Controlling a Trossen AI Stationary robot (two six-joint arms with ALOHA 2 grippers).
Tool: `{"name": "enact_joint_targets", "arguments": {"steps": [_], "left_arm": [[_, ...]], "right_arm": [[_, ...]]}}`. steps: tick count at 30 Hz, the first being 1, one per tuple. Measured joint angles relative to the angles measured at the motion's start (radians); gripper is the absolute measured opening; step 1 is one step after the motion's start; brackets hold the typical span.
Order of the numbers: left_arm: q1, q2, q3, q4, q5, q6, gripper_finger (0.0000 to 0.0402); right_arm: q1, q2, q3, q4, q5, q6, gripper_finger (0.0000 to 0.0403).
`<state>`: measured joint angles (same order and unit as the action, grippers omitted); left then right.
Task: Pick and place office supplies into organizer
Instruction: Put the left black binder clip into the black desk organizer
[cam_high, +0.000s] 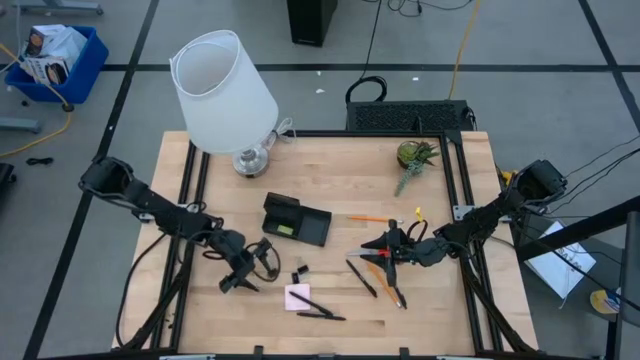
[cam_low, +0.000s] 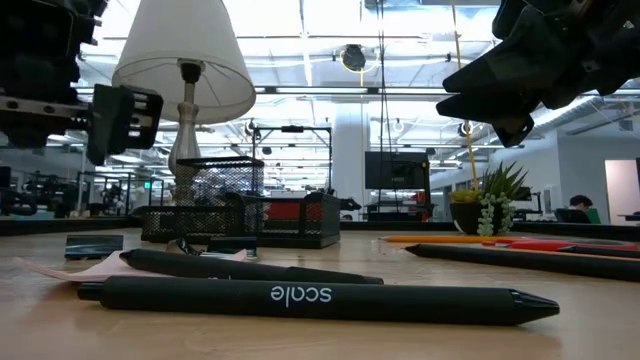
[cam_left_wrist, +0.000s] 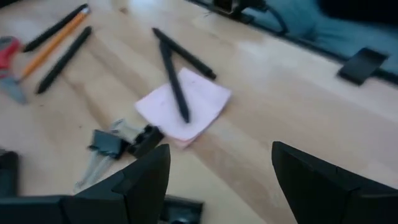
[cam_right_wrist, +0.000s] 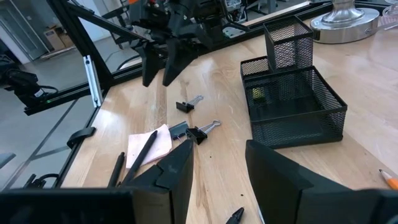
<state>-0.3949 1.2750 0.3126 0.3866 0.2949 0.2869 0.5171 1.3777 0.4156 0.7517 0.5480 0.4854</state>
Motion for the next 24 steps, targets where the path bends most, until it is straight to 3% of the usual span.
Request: {"name": "enact_joint_targets", "arguments": {"steps": [8, 15, 24], "left_arm": [[0.065, 0.071, 0.001, 0.061, 0.033, 0.03, 0.0282], [0.122, 0.146, 0.0, 0.084, 0.146, 0.114, 0.0282], [0.133, 0.199, 0.008, 0.091, 0.15, 0.177, 0.0282]], "right_arm": [[0.0, 0.0, 0.0, 0.0, 0.0, 0.0, 0.0139], [0.0, 0.0, 0.0, 0.0, 0.0, 0.0, 0.0139], [0.0, 0.0, 0.0, 0.0, 0.0, 0.0, 0.0139]]}}
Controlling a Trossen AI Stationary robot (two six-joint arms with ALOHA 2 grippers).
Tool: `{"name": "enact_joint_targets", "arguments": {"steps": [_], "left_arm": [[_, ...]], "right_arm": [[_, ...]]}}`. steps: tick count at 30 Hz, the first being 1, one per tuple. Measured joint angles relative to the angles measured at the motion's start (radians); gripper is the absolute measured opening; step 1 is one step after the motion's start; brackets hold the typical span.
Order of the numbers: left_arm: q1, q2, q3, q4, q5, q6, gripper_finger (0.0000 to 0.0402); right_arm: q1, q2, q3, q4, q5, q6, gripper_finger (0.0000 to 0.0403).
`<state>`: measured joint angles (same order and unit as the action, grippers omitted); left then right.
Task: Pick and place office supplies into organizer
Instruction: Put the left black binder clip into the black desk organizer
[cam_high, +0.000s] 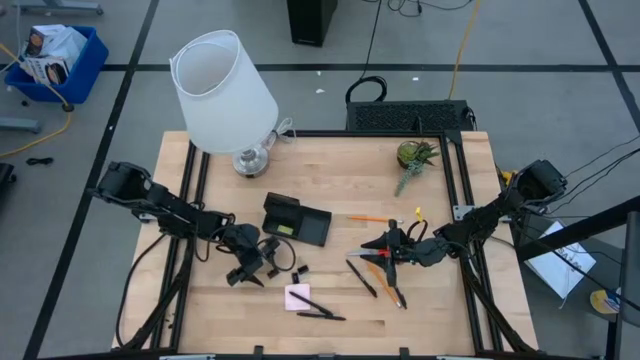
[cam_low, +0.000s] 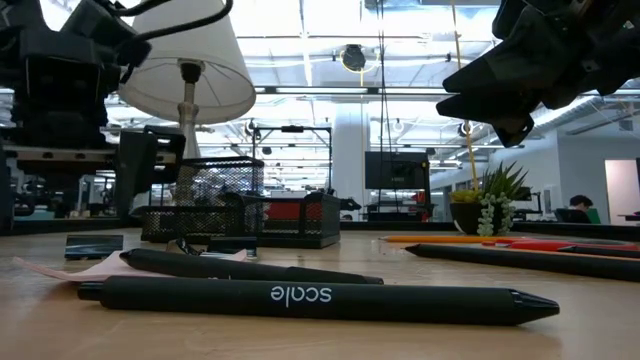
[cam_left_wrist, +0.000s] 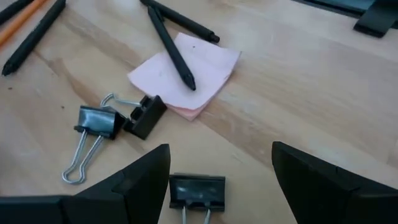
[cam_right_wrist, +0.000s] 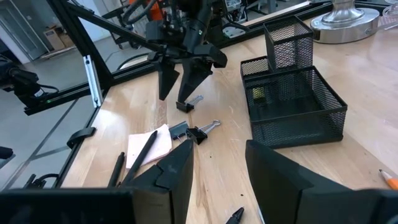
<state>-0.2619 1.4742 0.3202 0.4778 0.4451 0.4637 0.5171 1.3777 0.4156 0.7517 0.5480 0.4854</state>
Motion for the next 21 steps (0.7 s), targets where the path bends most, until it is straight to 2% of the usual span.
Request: {"name": "enact_joint_targets", "arguments": {"steps": [10, 21], "left_arm": [[0.015, 0.027, 0.001, -0.001, -0.002, 0.038, 0.0282], [0.051, 0.165, 0.075, -0.008, 0.069, 0.013, 0.0282]], "right_arm": [[0.0, 0.0, 0.0, 0.0, 0.0, 0.0, 0.0139], [0.0, 0.0, 0.0, 0.0, 0.0, 0.0, 0.0139]]}}
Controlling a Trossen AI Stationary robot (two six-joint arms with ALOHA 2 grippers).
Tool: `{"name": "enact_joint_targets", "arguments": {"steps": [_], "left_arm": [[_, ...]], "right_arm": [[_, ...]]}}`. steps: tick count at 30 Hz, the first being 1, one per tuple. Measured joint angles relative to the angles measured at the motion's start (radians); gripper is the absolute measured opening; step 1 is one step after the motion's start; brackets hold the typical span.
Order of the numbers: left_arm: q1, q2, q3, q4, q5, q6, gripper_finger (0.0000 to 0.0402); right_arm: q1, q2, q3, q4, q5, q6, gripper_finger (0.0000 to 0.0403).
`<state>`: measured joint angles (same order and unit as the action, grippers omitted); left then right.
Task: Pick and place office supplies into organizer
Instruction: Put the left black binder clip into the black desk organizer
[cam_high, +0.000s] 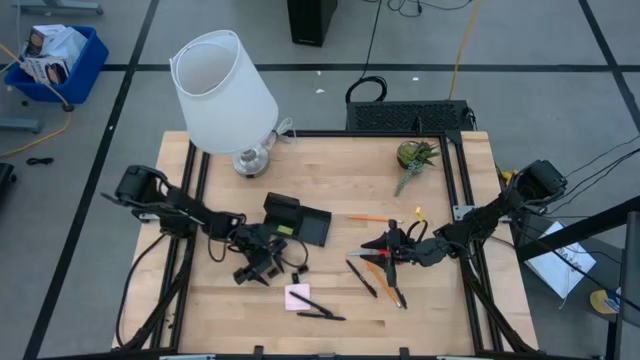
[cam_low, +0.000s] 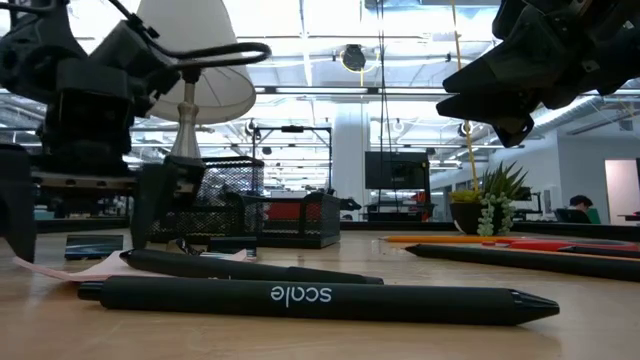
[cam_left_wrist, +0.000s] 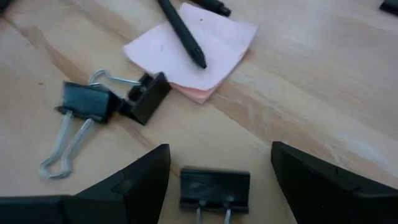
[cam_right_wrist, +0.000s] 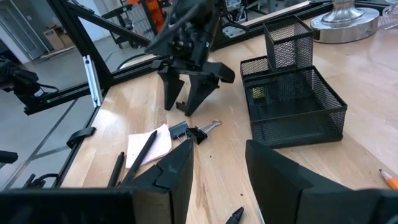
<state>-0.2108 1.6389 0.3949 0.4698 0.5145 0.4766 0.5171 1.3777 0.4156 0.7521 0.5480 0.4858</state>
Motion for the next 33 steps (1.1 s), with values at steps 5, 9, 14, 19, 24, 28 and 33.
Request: {"name": "enact_joint_targets", "arguments": {"steps": [5, 9, 14, 19, 24, 28, 33], "left_arm": [[0.016, 0.035, 0.006, 0.007, 0.058, -0.023, 0.0282], [0.034, 0.033, 0.006, -0.021, 0.087, -0.018, 0.0282], [0.046, 0.033, 0.008, -0.057, 0.096, 0.048, 0.0282], [0.047, 0.032, 0.007, -0.069, 0.095, 0.072, 0.0282], [0.047, 0.033, 0.006, -0.072, 0.096, 0.107, 0.0282], [0.047, 0.033, 0.005, -0.07, 0.095, 0.117, 0.0282], [0.046, 0.033, 0.004, -0.073, 0.096, 0.119, 0.0244]], "right_arm": [[0.0, 0.0, 0.0, 0.004, 0.0, 0.0, 0.0139], [0.0, 0.0, 0.0, 0.006, 0.0, 0.0, 0.0139], [0.0, 0.0, 0.0, 0.006, 0.0, 0.0, 0.0139], [0.0, 0.0, 0.0, 0.007, 0.0, 0.0, 0.0139], [0.0, 0.0, 0.0, 0.006, 0.0, 0.0, 0.0139], [0.0, 0.0, 0.0, 0.006, 0.0, 0.0, 0.0139], [0.0, 0.0, 0.0, 0.006, 0.0, 0.0, 0.0139]]}}
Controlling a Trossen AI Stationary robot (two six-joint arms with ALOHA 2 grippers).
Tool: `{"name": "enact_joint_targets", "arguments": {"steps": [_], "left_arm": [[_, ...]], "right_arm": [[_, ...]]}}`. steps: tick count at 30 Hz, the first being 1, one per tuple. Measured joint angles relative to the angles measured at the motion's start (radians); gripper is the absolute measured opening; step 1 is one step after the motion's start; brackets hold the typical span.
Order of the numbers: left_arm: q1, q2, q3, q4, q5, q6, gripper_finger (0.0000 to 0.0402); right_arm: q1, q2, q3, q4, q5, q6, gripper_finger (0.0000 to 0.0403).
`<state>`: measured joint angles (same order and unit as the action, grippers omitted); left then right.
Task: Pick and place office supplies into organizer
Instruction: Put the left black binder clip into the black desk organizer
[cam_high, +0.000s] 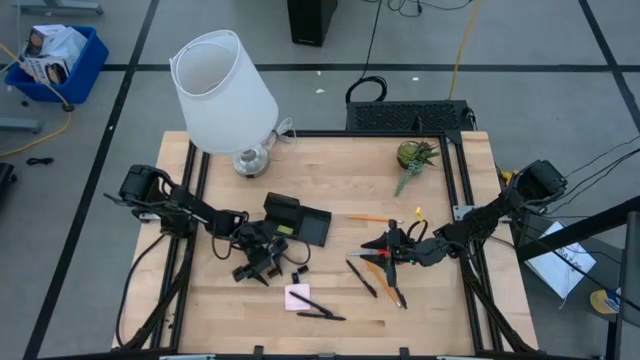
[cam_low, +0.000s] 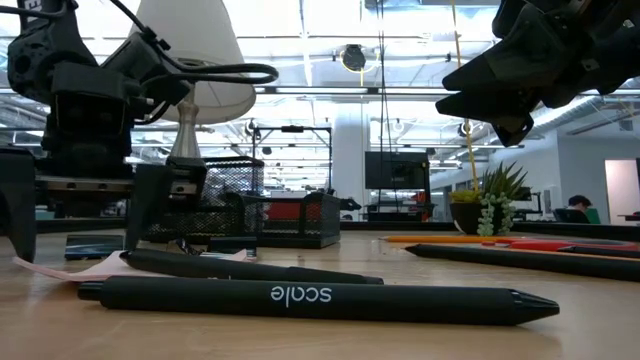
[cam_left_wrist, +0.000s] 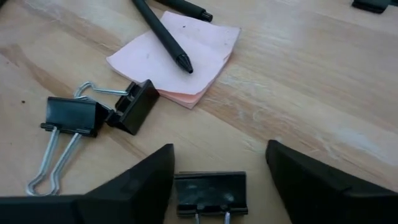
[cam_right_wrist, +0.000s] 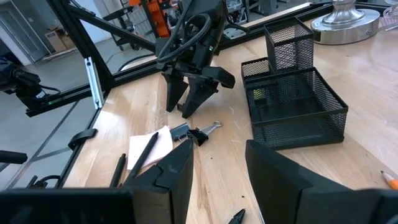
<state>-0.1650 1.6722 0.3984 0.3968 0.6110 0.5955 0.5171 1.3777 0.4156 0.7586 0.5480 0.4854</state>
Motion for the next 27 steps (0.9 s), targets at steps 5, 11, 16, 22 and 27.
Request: {"name": "enact_joint_targets", "arguments": {"steps": [5, 11, 16, 22, 27], "left_arm": [[-0.004, 0.0, -0.001, -0.003, 0.004, -0.019, 0.0165], [-0.006, 0.0, -0.002, 0.024, -0.009, -0.088, 0.0145], [-0.007, 0.002, -0.003, 0.091, -0.012, -0.252, 0.0194], [-0.006, 0.003, -0.004, 0.128, -0.027, -0.319, 0.0195], [-0.022, 0.002, -0.002, 0.119, -0.035, -0.328, 0.0147]], "right_arm": [[0.0, 0.0, 0.0, 0.0, 0.0, 0.0, 0.0139], [0.0, 0.0, 0.0, 0.0, 0.0, 0.0, 0.0139], [0.0, 0.0, 0.0, 0.0, 0.0, 0.0, 0.0139], [0.0, 0.0, 0.0, 0.0, 0.0, 0.0, 0.0139], [0.0, 0.0, 0.0, 0.0, 0.0, 0.0, 0.0139]]}}
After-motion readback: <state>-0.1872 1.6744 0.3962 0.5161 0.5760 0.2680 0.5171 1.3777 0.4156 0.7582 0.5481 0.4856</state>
